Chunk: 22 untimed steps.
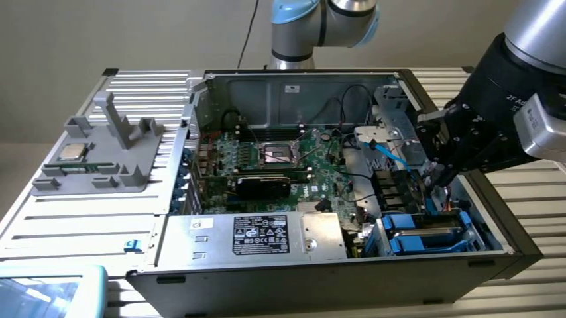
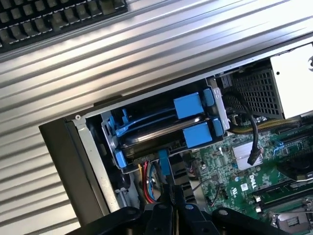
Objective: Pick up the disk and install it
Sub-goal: 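Insert the second disk wire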
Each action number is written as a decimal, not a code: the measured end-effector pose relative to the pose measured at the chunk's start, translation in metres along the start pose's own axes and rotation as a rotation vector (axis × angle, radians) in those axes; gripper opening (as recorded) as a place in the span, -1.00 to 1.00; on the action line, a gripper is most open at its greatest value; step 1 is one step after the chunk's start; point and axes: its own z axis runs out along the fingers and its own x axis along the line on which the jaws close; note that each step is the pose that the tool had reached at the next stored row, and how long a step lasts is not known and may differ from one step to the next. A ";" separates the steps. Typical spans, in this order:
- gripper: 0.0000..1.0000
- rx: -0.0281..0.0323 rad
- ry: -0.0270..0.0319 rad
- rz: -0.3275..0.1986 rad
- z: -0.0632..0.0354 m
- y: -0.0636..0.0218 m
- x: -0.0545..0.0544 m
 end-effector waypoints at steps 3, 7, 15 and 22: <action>-0.79 0.0009 -0.0003 -0.055 -0.0001 0.0000 0.000; -0.79 0.0045 0.0016 -0.125 -0.0001 0.0000 0.000; -0.79 0.0152 0.0004 -0.173 0.0000 0.0000 0.000; -0.79 0.0066 -0.0065 -0.229 0.0023 0.0003 0.000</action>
